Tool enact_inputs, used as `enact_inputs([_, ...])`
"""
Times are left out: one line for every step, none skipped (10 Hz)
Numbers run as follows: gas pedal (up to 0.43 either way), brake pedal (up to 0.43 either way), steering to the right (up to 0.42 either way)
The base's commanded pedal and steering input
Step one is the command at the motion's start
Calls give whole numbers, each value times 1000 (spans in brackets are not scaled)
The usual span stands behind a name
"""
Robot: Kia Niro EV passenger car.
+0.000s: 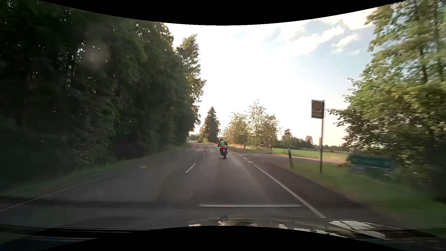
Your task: Follow the waypoints while adhering to traffic rules and regulations
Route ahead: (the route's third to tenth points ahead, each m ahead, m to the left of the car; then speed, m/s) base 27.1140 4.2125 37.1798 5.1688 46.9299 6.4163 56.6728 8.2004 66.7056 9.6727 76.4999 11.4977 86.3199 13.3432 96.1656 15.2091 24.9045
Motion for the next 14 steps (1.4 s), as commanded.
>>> enact_inputs([248, 0, -18])
enact_inputs([260, 0, -18])
enact_inputs([268, 0, -21])
enact_inputs([280, 0, -22])
enact_inputs([280, 0, -22])
enact_inputs([280, 0, -22])
enact_inputs([280, 0, -21])
enact_inputs([280, 0, -19])
enact_inputs([280, 0, -17])
enact_inputs([280, 0, -16])
enact_inputs([280, 0, -16])
enact_inputs([280, 0, -16])
enact_inputs([280, 0, -16])
enact_inputs([280, 0, -16])
